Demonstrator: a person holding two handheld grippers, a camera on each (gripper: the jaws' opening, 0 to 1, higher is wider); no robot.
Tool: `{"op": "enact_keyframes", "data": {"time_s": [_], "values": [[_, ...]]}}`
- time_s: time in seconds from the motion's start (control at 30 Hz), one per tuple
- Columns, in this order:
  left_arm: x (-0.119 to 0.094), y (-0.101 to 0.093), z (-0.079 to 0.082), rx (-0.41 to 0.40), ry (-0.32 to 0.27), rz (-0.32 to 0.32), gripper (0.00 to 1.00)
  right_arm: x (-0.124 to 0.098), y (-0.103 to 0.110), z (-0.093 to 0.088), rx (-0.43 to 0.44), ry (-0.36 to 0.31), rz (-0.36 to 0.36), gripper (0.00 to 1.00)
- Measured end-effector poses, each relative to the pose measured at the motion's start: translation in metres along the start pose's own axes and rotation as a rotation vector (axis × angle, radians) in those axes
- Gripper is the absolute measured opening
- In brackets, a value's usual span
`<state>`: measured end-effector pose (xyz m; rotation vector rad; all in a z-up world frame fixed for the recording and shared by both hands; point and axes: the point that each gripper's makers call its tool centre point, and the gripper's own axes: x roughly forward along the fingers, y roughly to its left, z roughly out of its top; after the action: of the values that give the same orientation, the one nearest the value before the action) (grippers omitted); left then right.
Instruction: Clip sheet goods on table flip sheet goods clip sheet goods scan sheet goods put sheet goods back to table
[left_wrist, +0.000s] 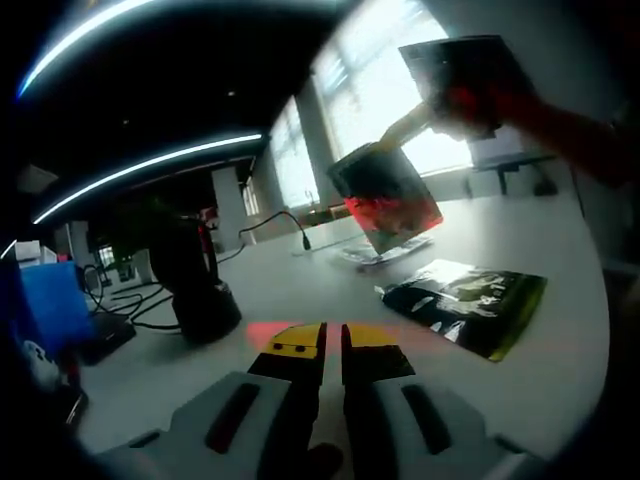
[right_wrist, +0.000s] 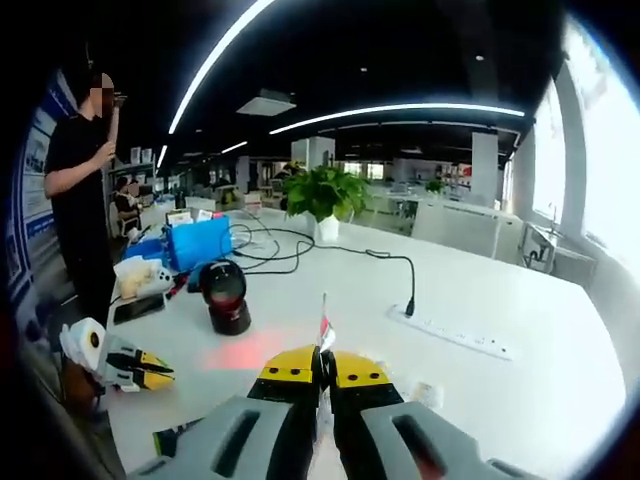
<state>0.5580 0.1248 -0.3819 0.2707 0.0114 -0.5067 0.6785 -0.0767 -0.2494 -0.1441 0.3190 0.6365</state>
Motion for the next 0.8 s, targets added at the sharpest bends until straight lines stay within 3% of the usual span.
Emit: {"op": "enact_keyframes", "data": {"time_s": [0.17,0.5,0.63,0.8], "values": [[0.000,-0.001,0.001,0.004,0.000,0.000,0.00,-0.003,0.002,0.000,0.000,-0.001,0.016,0.00],[0.000,-0.001,0.001,0.006,-0.001,-0.001,0.00,0.007,-0.016,-0.011,-0.009,0.035,-0.016,0.00],[0.000,-0.001,0.001,0.009,0.000,-0.001,0.00,0.014,-0.031,-0.019,-0.121,0.102,-0.073,0.01],[0.000,-0.001,0.000,0.012,0.000,-0.001,0.00,0.025,-0.042,-0.024,-0.213,0.128,-0.117,0.01]]}}
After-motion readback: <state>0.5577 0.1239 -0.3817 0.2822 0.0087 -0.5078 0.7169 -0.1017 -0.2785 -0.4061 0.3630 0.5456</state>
